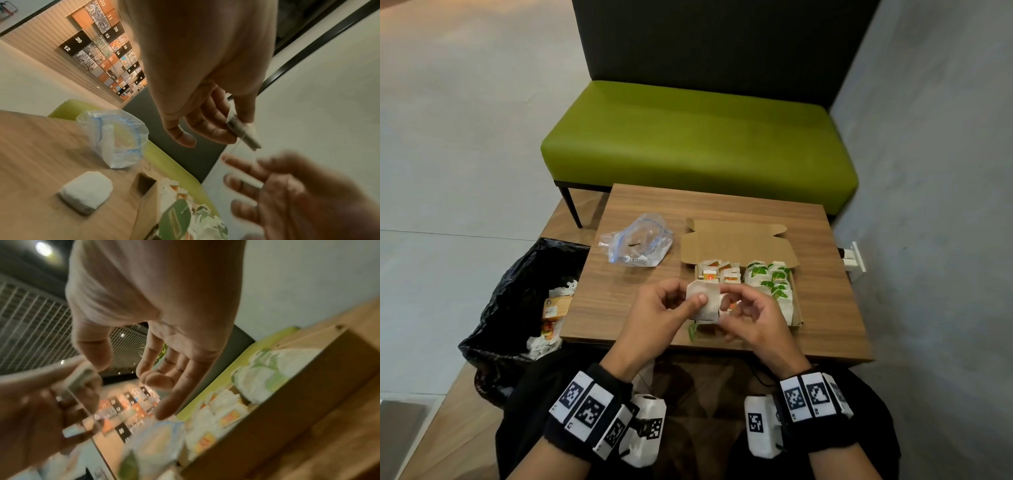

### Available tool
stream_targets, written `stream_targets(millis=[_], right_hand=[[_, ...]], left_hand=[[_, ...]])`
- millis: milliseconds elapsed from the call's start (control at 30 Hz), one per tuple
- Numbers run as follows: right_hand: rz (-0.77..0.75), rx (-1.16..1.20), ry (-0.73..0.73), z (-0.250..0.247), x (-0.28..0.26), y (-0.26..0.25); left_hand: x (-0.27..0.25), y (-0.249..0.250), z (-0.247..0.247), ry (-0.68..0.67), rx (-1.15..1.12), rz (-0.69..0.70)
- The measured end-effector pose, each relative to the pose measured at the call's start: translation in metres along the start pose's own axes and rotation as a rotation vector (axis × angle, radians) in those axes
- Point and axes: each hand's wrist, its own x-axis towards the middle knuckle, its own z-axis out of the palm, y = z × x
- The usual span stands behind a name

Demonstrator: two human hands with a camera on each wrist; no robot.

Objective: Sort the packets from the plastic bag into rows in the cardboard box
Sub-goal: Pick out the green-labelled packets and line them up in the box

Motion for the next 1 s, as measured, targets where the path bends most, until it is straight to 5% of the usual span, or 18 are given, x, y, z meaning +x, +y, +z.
stream_targets(millis=[167,400,600,733,1000], right_hand=[[0.152,-0.572,-0.266,0.003,-0.008,0.016],[0.133,-0.312,-0.448,0.015,-0.023,0.024],[0.12,-0.252,-0.346,0.024,-0.032,0.03],[0.201,-0.198,-0.151,0.016,-0.029,0.027],[0.138,0.11,0.056,-0.001,-0.016,-0.001]], left_hand=[[-0.011,0.012,0.005,-0.015,-0.12,0.003],[-0.023,0.018,0.011,-0.025,-0.176,0.024],[-0.028,0.018,0.012,-0.013,-0.192,-0.025],[-0.033,0.014,0.013,-0.012,-0.184,-0.102],[-0.041,-0.006,0.032,-0.003,-0.11,-0.272]])
